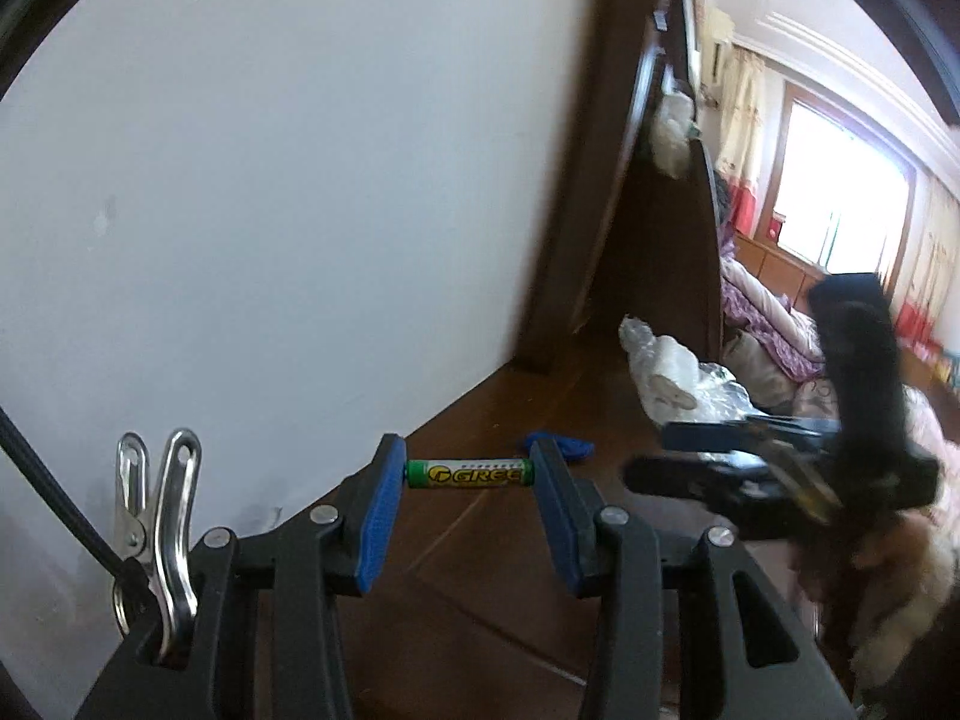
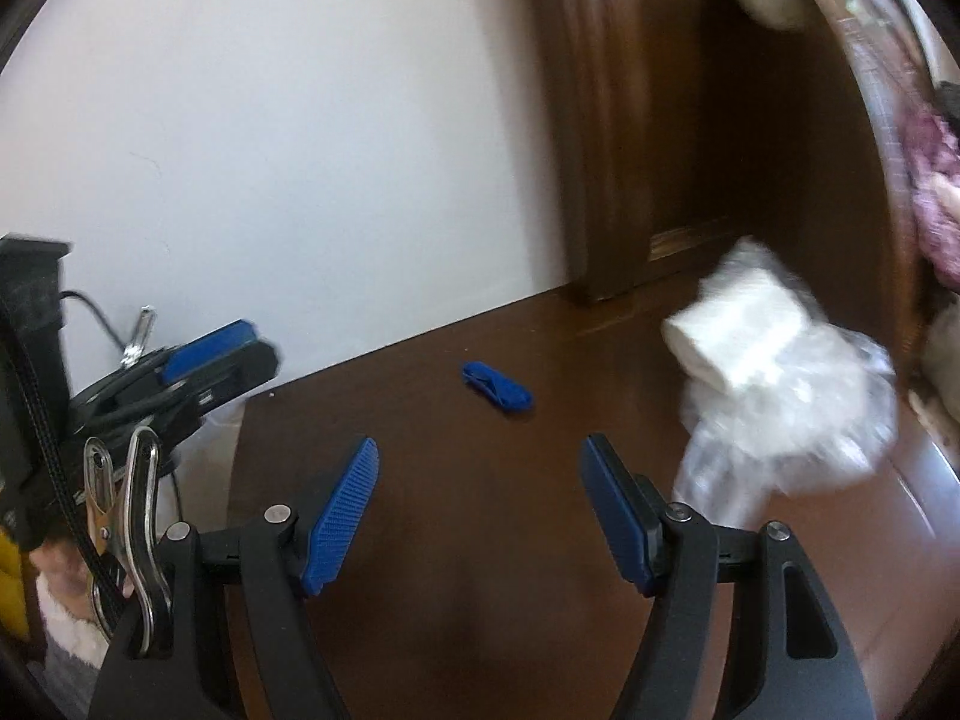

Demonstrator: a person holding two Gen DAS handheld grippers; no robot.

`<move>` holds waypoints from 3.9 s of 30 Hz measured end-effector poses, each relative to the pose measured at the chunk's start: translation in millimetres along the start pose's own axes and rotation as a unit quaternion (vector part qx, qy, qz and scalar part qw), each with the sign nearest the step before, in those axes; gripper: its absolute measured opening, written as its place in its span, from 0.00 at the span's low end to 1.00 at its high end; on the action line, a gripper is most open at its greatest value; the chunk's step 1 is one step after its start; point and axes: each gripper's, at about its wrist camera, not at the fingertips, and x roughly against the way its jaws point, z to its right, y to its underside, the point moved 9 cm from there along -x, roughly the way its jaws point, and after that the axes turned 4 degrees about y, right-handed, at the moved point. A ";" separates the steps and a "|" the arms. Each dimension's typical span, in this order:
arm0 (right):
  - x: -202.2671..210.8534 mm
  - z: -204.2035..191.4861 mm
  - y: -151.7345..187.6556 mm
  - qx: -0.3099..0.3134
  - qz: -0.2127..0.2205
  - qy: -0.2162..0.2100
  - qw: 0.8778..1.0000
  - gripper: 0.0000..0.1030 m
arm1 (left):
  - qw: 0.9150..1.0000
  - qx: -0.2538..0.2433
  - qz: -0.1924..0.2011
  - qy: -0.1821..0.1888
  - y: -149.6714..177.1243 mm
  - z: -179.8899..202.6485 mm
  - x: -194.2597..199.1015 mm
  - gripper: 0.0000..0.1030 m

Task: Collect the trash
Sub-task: 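Grasp the green battery with the left gripper while the right grasps the blue plastic piece, then lift the battery and blue piece off the bedside table with both grippers, then carry the battery and blue piece with both grippers over the red bin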

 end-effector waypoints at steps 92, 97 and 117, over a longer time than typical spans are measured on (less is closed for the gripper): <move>301.3 62.9 66.7 -0.066 0.203 0.240 0.947 0.17 | 0.976 -0.069 0.030 0.205 -28.1 286.0 105.6 0.44; 324.7 77.5 81.2 -0.073 0.210 0.270 0.937 0.17 | 0.971 -0.086 0.012 0.225 -14.0 323.0 99.8 0.44; 358.1 203.1 216.9 -0.210 0.175 0.284 0.919 0.17 | 0.929 -0.125 -0.185 0.294 131.9 480.7 -0.8 0.44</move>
